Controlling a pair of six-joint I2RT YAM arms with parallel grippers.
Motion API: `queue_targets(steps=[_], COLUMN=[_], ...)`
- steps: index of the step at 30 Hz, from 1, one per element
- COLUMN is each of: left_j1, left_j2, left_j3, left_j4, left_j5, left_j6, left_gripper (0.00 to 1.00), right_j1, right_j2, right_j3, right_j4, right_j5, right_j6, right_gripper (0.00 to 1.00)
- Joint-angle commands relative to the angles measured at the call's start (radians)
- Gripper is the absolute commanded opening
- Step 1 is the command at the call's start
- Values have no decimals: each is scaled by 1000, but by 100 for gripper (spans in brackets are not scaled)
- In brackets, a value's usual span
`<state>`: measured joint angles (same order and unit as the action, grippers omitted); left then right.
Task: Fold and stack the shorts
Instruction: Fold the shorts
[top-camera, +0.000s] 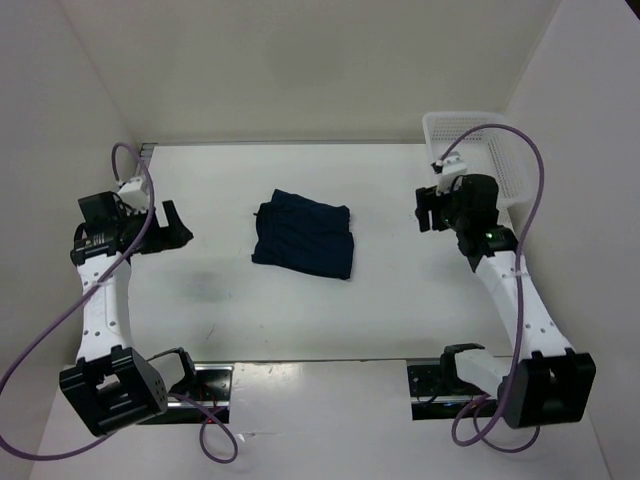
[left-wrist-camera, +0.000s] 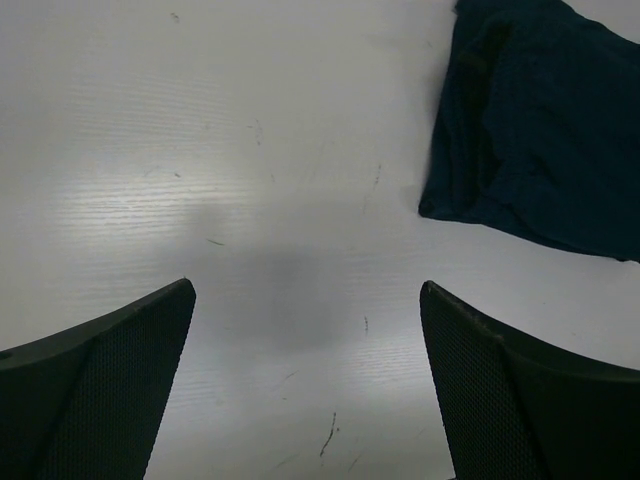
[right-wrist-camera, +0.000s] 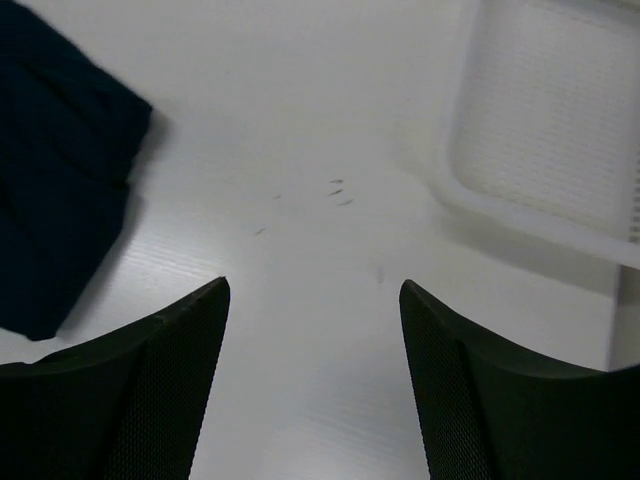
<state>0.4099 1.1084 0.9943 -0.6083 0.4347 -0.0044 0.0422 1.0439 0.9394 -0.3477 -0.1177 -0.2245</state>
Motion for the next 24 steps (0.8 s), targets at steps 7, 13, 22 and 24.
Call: queue_targets(steps=[7,13,22,24], left_j1=[-46,-177,-476,-509], left_j2=[80,281,585,660], left_j3=[9,82,291,326], left_j4=[-90,-122,-64,-38], left_j5=[234,135,27,36], left_j6=[4,4,4,4], left_gripper=[100,100,100,100], right_j1=[185,196,251,251], right_j2=[390,709,985,1002], right_j3=[163,358,591,592], right_j4=[119,174,139,130], right_j5=[-175,-204,-304,-304], right_j6=[118,260,307,317], right_gripper=[71,71,71,71])
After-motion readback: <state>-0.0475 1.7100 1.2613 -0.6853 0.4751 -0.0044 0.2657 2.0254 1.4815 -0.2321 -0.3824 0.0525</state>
